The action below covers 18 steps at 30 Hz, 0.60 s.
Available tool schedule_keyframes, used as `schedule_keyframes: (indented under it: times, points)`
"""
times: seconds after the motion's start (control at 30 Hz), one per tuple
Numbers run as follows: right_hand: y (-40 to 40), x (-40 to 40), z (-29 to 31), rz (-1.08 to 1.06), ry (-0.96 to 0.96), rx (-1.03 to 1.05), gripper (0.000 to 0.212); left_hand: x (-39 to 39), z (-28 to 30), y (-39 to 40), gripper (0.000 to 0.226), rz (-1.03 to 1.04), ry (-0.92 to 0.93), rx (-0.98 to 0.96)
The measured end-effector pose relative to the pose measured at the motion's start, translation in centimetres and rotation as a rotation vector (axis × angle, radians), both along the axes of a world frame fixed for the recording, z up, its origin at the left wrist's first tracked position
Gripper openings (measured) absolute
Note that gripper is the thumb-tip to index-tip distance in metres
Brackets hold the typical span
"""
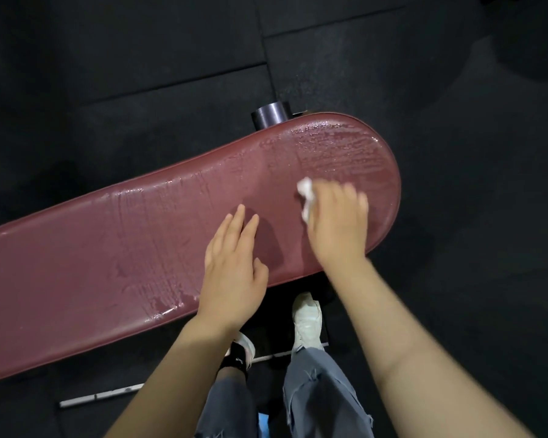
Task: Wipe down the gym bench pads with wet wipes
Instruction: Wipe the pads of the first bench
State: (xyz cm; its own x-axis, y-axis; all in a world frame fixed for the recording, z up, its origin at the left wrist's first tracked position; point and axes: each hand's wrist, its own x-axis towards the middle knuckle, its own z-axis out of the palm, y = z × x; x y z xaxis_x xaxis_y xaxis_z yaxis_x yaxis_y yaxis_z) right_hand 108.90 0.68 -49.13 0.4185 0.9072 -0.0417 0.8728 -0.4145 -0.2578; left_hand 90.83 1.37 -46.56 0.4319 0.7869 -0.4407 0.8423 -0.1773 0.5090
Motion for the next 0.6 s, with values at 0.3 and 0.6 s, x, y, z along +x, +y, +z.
schedule_keyframes:
  times: [0.3, 0.6]
  points:
    - [-6.0, 1.5, 0.4, -0.179, 0.021, -0.007, 0.019, 0.5, -0.7, 0.4, 0.070, -0.039, 0.021, -0.002]
    - [9.9, 7.9, -1.3, -0.087, -0.114, 0.051, 0.018, 1.8, -0.8, 0.5, 0.069, -0.059, 0.036, 0.013]
